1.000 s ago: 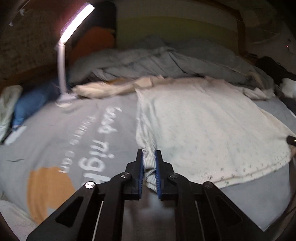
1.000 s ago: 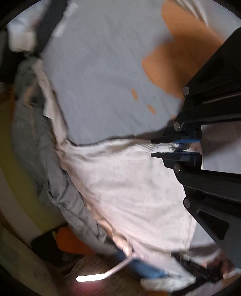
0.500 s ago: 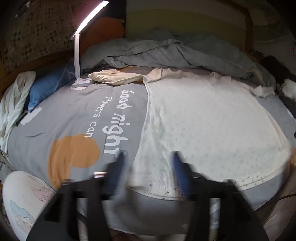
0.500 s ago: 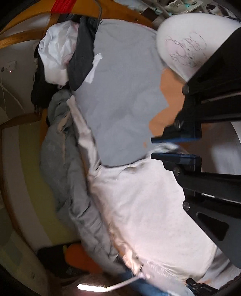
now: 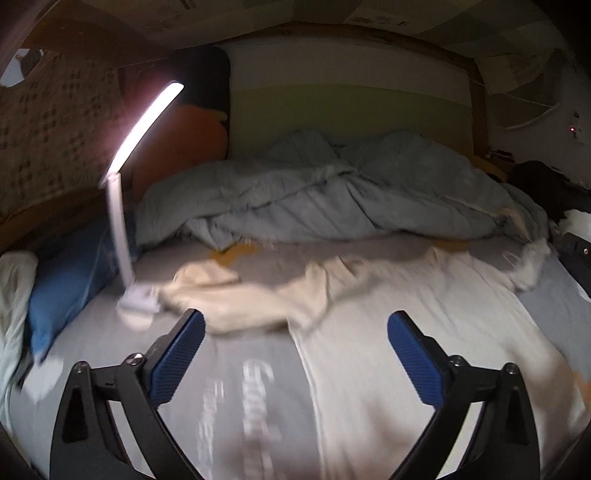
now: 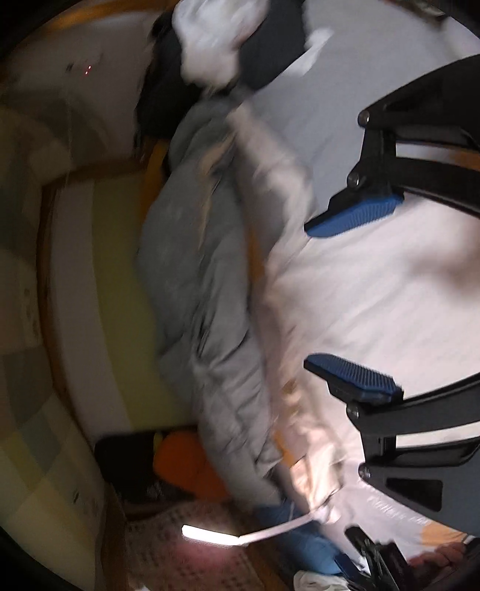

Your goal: Fold small clothes

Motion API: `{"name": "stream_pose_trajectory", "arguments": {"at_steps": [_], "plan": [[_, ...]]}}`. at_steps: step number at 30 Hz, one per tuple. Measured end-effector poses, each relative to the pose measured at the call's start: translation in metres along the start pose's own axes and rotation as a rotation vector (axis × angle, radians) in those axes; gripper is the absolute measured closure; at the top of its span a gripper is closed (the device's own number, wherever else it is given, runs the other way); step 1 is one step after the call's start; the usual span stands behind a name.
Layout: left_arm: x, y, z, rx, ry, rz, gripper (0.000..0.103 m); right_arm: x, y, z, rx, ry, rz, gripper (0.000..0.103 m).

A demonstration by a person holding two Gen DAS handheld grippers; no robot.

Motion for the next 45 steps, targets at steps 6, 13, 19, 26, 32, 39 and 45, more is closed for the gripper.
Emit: {"name": "stream_pose_trajectory", "arguments": {"at_steps": [6,13,19,26,32,39,45], "plan": [[0.100,-0.017,-0.033,-0.147,0.063,-0.111,0.002,0.119,-0.004,-0.050,-0.028,0.070,-0.051,0.027],[0.155,-0.049,-0.130,-0.553,0.057,-0.215,0.006,0.205,-0.051,-0.079,-0.142,0.114,-0.097,0.027],[0.195,-0.055,-0.178,-0.629,0.091,-0.262,0.043,0.208,-0.058,-0.077,-0.112,0.199,-0.107,0.027],[0.203,-0.033,-0.158,-0.593,0.066,-0.192,0.093,0.192,-0.057,-0.068,-0.096,0.182,-0.087,0.027],[0.163,0.033,-0.064,-0.369,-0.121,-0.024,0.103,0.190,-0.052,-0.047,-0.015,0.109,-0.070,0.027],[0.146,0.030,-0.002,-0.207,0.044,-0.016,0.062,0.196,-0.051,-0.019,0.098,0.092,-0.100,0.027],[0.157,0.001,-0.079,-0.333,0.122,-0.058,0.018,0.193,-0.052,-0.029,0.043,0.091,-0.086,0.027]]}}
Point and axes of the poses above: each gripper's, at about its wrist camera, not at the fingertips, and x roughly the way its jaws point, z to its right, y to its top, the point moved 3 cm from there along x, roughly the way its jaws point, and after that the axes turned 6 degrees about y, right-handed, at the moved point
